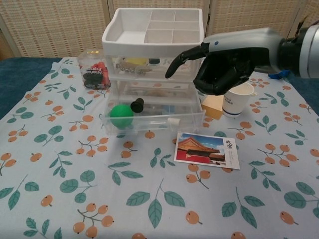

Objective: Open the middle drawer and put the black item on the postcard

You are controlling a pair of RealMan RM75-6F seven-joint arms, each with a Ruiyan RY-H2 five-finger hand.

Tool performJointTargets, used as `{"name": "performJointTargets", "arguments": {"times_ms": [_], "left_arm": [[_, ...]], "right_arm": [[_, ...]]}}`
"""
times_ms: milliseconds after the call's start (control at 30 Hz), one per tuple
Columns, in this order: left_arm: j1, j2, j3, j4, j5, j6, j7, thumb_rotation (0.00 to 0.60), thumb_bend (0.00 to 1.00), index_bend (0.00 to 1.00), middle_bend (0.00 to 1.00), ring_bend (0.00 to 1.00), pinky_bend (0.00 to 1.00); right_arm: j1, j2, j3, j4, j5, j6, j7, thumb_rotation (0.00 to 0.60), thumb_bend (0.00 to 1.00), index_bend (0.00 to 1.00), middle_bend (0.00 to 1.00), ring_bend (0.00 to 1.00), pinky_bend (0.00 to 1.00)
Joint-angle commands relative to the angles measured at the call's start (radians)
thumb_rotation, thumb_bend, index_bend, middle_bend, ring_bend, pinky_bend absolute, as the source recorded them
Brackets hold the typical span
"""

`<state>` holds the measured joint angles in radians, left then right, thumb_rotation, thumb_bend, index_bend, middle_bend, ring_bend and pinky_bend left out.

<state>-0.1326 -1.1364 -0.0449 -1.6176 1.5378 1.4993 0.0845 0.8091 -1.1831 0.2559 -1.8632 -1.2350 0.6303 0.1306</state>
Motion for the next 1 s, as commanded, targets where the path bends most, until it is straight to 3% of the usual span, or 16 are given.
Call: {"name": "performJointTargets", "arguments": {"times_ms": [33, 400, 533, 667, 1000], "left_arm": [[0.002, 0.001, 0.0, 0.0, 0.003, 0.004, -0.002, 0.6, 0.15, 0.05, 0.0, 0.0, 0.09], [0.014, 0.012, 0.004, 0.01, 0.007, 0.02, -0.024, 0.6, 0.15, 0.05, 0.0, 0.0, 0.09], [0.019, 0.013, 0.005, 0.014, 0.01, 0.027, -0.033, 0.6, 0.15, 0.05, 0.0, 0.0, 0.09], [0.023, 0.015, 0.006, 0.016, 0.011, 0.032, -0.039, 0.6, 0.15, 0.05, 0.0, 0.0, 0.09], [0.03, 0.02, 0.006, 0.019, 0.01, 0.037, -0.047, 0.6, 0.15, 0.05, 0.0, 0.0, 0.09]], "right_arm": [[0.103, -0.043, -0.011, 0.053, 0.096, -0.01, -0.187, 0.6, 0.6, 0.2, 0.82, 0.91, 0.98], [0.245, -0.192, -0.075, 0.157, 0.239, 0.117, -0.588, 0.6, 0.54, 0.2, 0.94, 1.0, 1.0], [0.286, -0.239, -0.093, 0.196, 0.258, 0.158, -0.703, 0.6, 0.45, 0.2, 0.96, 1.0, 1.0], [0.307, -0.276, -0.106, 0.227, 0.264, 0.188, -0.771, 0.6, 0.29, 0.22, 0.97, 1.0, 1.0], [0.349, -0.341, -0.13, 0.306, 0.266, 0.2, -0.858, 0.6, 0.25, 0.24, 0.98, 1.0, 1.0]]}}
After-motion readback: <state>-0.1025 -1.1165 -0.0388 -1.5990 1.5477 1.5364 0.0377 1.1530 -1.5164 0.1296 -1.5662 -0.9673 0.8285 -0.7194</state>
